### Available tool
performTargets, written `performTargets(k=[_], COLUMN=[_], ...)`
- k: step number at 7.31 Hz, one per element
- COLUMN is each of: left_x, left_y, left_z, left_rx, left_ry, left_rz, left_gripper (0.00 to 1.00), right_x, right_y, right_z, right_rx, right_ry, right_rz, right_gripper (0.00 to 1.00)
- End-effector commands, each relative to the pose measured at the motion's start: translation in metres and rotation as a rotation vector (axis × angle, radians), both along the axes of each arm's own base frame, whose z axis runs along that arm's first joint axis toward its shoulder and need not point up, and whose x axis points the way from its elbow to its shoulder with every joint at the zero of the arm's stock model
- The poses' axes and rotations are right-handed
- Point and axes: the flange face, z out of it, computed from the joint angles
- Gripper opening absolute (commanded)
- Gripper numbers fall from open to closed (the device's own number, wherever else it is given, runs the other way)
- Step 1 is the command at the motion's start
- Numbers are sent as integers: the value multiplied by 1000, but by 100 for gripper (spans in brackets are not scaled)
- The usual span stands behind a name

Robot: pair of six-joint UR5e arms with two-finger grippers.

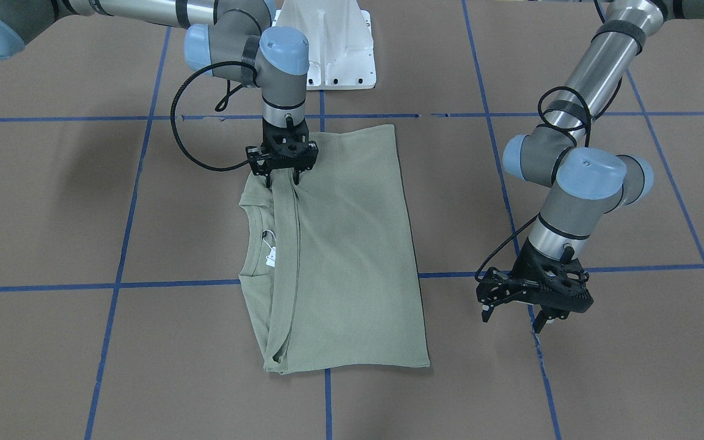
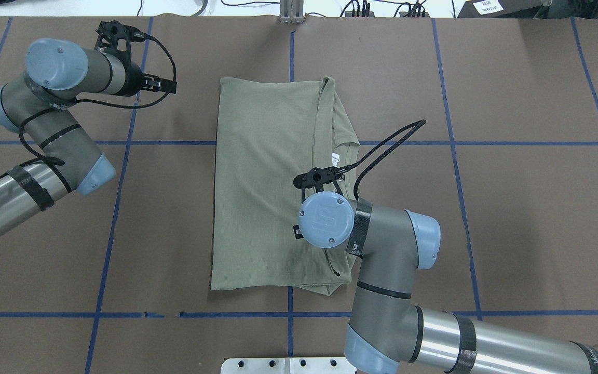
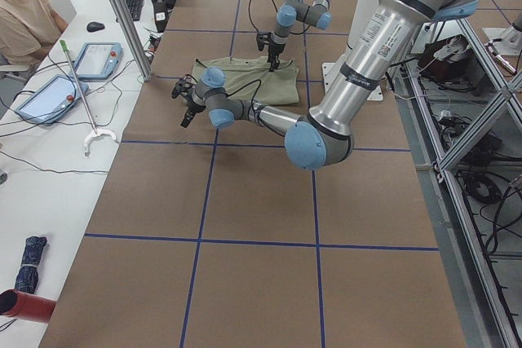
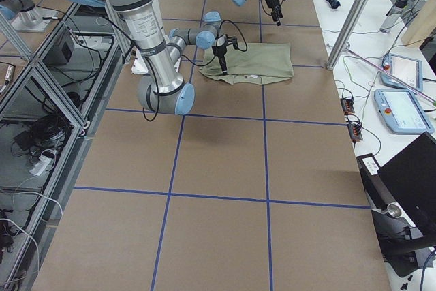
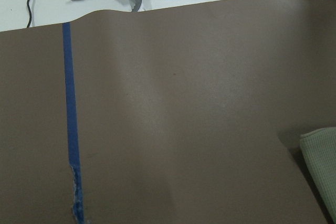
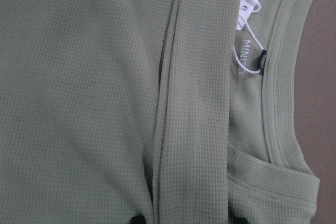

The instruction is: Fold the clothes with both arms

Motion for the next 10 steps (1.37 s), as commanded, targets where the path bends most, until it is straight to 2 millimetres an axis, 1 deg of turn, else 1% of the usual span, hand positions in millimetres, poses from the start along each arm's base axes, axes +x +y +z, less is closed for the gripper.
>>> performTargets(k=[1, 2, 3, 5, 8, 10], left_x=[1, 1, 1, 3, 6, 7], left_y=[1, 1, 1, 2, 4, 5], left_z=[1, 1, 1, 1, 1, 0], left_rx=[-1, -1, -2, -1, -1, 0], left_ry=[-2, -2, -1, -2, -2, 0], left_rz=[1, 1, 2, 4, 9, 12], left_gripper=[100, 100, 100, 100, 100, 100], right_x=[5, 5, 7, 7, 3, -4], right_y=[2, 1, -4, -15, -18, -21], right_z=[-20, -23, -21, -12, -10, -8], right_rx=[13, 20, 33, 46, 44, 39], right_ry=[-35, -38, -30, 0, 9, 20], right_rz=[-1, 4, 18, 28, 33, 37], right_gripper=[69, 67, 64, 60, 59, 59])
